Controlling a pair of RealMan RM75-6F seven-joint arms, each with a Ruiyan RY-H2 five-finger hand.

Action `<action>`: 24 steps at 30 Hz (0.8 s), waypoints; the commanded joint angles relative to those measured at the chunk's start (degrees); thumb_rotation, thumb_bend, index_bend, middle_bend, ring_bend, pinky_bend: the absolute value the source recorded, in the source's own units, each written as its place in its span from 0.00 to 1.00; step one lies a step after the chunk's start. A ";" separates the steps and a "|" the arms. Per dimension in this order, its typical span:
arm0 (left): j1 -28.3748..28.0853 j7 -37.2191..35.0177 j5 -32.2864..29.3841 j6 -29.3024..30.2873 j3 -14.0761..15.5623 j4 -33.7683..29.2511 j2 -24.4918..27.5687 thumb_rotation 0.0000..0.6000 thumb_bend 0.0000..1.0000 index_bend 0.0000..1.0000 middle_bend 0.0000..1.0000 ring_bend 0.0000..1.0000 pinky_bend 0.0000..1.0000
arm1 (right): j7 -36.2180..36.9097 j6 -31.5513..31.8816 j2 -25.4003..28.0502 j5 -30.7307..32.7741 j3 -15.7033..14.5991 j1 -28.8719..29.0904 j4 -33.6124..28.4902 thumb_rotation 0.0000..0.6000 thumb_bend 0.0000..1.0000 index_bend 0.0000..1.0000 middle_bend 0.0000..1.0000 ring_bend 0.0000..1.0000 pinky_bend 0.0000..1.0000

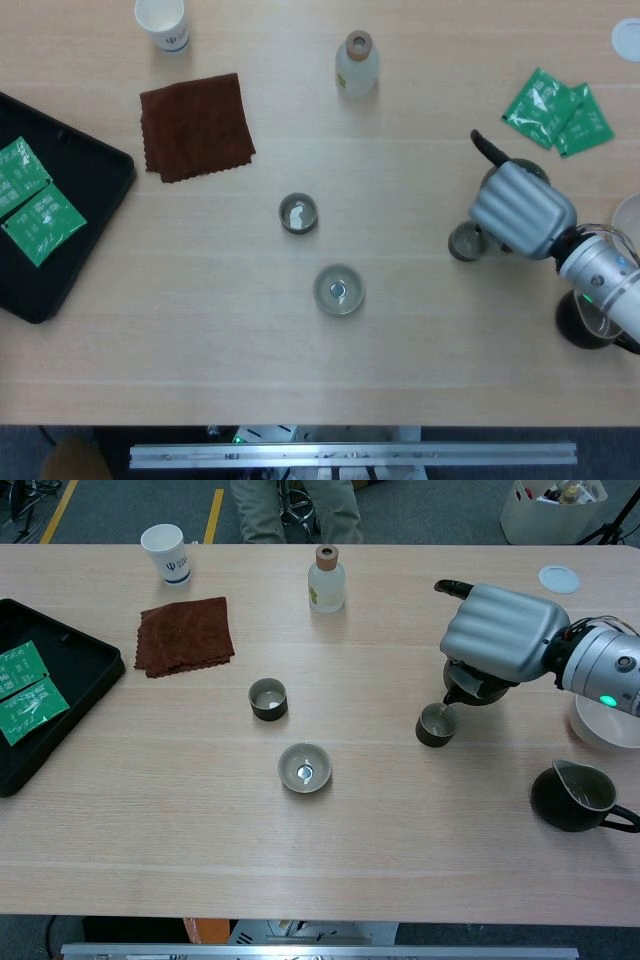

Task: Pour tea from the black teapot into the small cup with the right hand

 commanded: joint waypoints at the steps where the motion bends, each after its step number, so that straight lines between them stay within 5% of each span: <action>1: -0.15 0.27 -0.02 -0.30 0.02 -0.17 0.10 1.00 0.29 0.25 0.25 0.17 0.08 | 4.51 1.94 -0.63 -2.32 0.54 -1.76 1.21 0.50 0.51 0.78 0.81 0.68 0.08; 15: -0.84 1.56 0.47 -0.98 -0.01 -1.54 0.53 1.00 0.29 0.25 0.25 0.17 0.08 | 15.87 6.93 0.13 -7.70 3.25 -5.42 3.17 0.51 0.50 0.78 0.81 0.68 0.08; 24: -1.31 2.04 0.72 -1.46 -0.01 -2.09 0.71 1.00 0.29 0.25 0.25 0.17 0.08 | 20.22 6.71 -2.08 -4.33 7.13 -5.96 4.86 0.51 0.49 0.77 0.81 0.67 0.08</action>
